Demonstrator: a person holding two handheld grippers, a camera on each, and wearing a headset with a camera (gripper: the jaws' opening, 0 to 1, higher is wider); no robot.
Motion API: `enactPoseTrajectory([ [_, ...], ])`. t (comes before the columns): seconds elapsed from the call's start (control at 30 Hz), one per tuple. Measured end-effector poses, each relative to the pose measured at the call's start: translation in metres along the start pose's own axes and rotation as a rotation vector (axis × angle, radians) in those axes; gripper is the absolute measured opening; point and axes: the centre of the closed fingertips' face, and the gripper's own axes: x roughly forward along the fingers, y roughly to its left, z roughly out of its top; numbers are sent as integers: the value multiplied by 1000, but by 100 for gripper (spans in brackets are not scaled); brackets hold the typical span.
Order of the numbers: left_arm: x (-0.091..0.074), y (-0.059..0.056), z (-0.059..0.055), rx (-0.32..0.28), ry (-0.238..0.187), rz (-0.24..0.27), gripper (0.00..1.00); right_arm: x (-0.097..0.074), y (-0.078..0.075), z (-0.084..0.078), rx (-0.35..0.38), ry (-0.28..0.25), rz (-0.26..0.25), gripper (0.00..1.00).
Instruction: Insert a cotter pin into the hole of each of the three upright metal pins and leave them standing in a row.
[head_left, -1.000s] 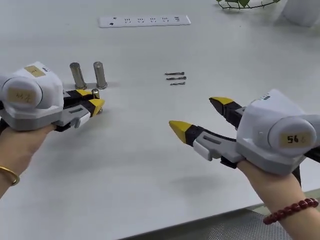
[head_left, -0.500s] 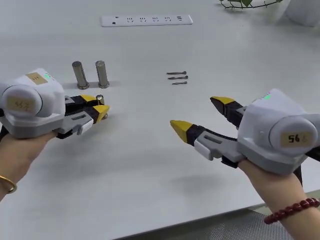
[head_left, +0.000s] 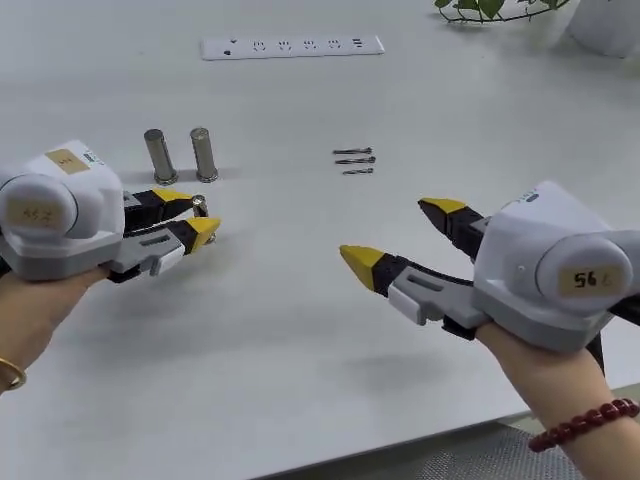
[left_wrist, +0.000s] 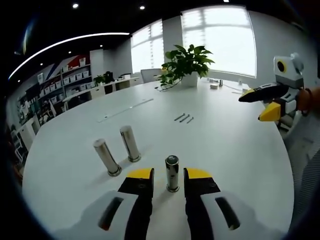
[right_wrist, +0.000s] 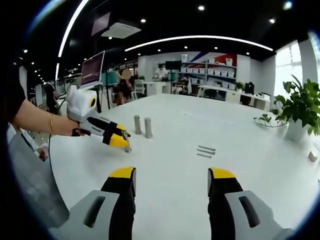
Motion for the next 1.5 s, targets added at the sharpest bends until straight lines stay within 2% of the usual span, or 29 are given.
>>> enactPoseTrajectory([
  [0.17, -7, -3, 3, -9, -3, 6, 29, 1, 0, -3, 24, 27, 17, 52],
  [0.23, -11, -5, 6, -39, -15, 7, 33, 0, -6, -2, -2, 48, 5, 51],
  [0.27, -14, -7, 8, -60, -17, 8, 36, -1, -9, -1, -13, 52, -4, 50],
  [0.33, -18, -11, 9, -56, -20, 12, 45, -2, -14, 2, -15, 56, 0, 48],
  [0.47, -24, -16, 11, -59, -15, 26, 52, -2, -20, 5, -74, 88, 40, 43],
  [0.57, -29, -17, 13, -84, -19, 44, 61, -1, -23, 5, -129, 133, 95, 38],
  [0.6, -30, -17, 13, -89, -22, 50, 64, -1, -26, 4, -141, 146, 89, 37],
  [0.63, -31, -18, 12, -99, -14, 60, 66, 1, -29, 5, -193, 156, 101, 36],
  [0.7, -32, -20, 11, -98, 4, 69, 70, 4, -31, 6, -195, 172, 118, 35],
  [0.77, -34, -22, 10, -107, 12, 76, 72, 9, -35, 6, -194, 183, 138, 33],
  [0.9, -41, -24, 10, -124, 29, 95, 75, 16, -39, 6, -238, 224, 182, 31],
  [1.0, -47, -24, 13, -144, 16, 114, 78, 25, -42, 9, -242, 241, 216, 29],
  [1.13, -53, -24, 16, -167, 3, 132, 81, 34, -48, 6, -285, 300, 255, 28],
  [1.23, -59, -21, 18, -176, 0, 151, 83, 41, -51, 5, -297, 322, 276, 25],
  [1.4, -70, -17, 16, -194, -1, 184, 86, 53, -60, 2, -321, 370, 294, 23],
  [1.5, -72, -17, 12, -188, 15, 184, 87, 60, -62, 1, -334, 393, 322, 21],
])
